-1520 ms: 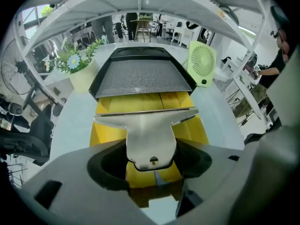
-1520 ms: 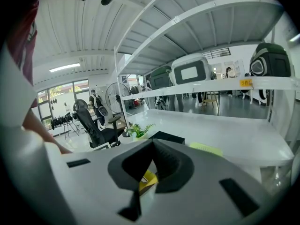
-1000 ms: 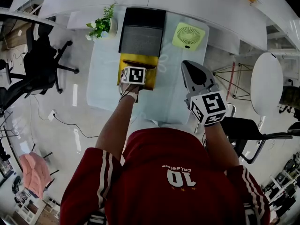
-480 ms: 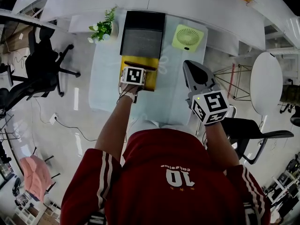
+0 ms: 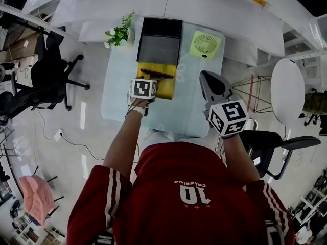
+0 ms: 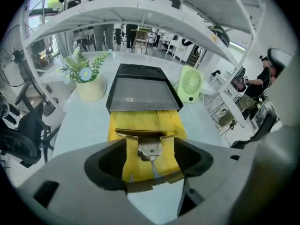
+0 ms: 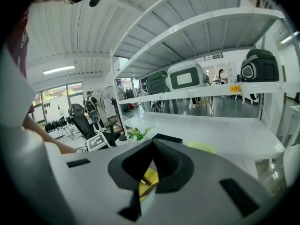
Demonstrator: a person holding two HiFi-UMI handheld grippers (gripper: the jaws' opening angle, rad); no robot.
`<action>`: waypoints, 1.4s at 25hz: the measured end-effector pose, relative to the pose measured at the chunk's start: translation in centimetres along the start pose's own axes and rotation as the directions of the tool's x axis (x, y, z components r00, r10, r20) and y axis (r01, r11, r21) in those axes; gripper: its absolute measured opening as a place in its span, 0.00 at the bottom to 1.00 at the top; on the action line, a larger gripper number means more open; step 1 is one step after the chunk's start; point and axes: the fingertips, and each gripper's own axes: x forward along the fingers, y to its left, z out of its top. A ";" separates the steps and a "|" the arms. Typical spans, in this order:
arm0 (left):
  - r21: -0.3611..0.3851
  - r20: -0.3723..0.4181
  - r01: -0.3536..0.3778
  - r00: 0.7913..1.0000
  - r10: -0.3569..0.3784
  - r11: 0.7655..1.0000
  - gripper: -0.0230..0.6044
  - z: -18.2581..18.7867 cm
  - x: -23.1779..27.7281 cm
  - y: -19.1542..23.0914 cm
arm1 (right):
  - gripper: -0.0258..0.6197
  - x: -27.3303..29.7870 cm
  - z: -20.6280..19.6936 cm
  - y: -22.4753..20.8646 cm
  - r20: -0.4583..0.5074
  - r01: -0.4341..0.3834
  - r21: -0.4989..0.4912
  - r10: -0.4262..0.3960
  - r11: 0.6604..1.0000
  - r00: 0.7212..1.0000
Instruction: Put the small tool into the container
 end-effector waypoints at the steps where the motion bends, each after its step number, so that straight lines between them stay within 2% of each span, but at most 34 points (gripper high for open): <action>1: 0.002 0.016 0.005 1.000 -0.005 1.000 0.56 0.2 -0.8 -0.1 | 0.04 -0.3 -0.1 0.4 -0.001 0.002 0.003 -0.002 1.000 1.000; 5: 0.015 0.088 0.029 0.996 -0.030 0.999 0.55 0.5 -3.7 -0.4 | 0.05 -1.4 -0.1 2.2 -0.001 0.011 0.023 -0.011 1.000 1.000; 10: 0.083 0.182 0.121 0.974 -0.134 0.989 0.53 0.4 -7.4 -1.9 | 0.04 -2.5 -0.7 4.3 -0.002 0.047 0.021 -0.047 0.999 0.999; 16: 0.147 0.258 0.124 0.953 -0.159 0.981 0.50 -0.9 -12.8 -1.9 | 0.05 -3.6 -1.9 6.4 -0.011 0.103 0.023 -0.103 0.994 0.995; 20: 0.185 0.317 0.167 0.923 -0.220 0.968 0.50 -1.5 -16.4 -2.1 | 0.04 -4.6 -1.8 8.4 -0.009 0.126 0.022 -0.126 0.992 0.992; 27: 0.242 0.408 0.179 0.873 -0.267 0.954 0.49 -1.1 -23.1 -1.7 | 0.04 -6.4 -1.0 11.5 0.013 0.163 0.033 -0.164 0.986 0.986; 32: 0.313 0.425 0.212 0.841 -0.336 0.926 0.48 -2.1 -27.4 -3.0 | 0.04 -8.2 -0.7 14.4 0.027 0.162 0.042 -0.163 0.986 0.986; 35: 0.343 0.448 0.228 0.813 -0.372 0.911 0.47 -2.6 -30.0 -3.7 | 0.05 -9.3 -0.2 16.0 0.041 0.164 0.050 -0.166 0.985 0.985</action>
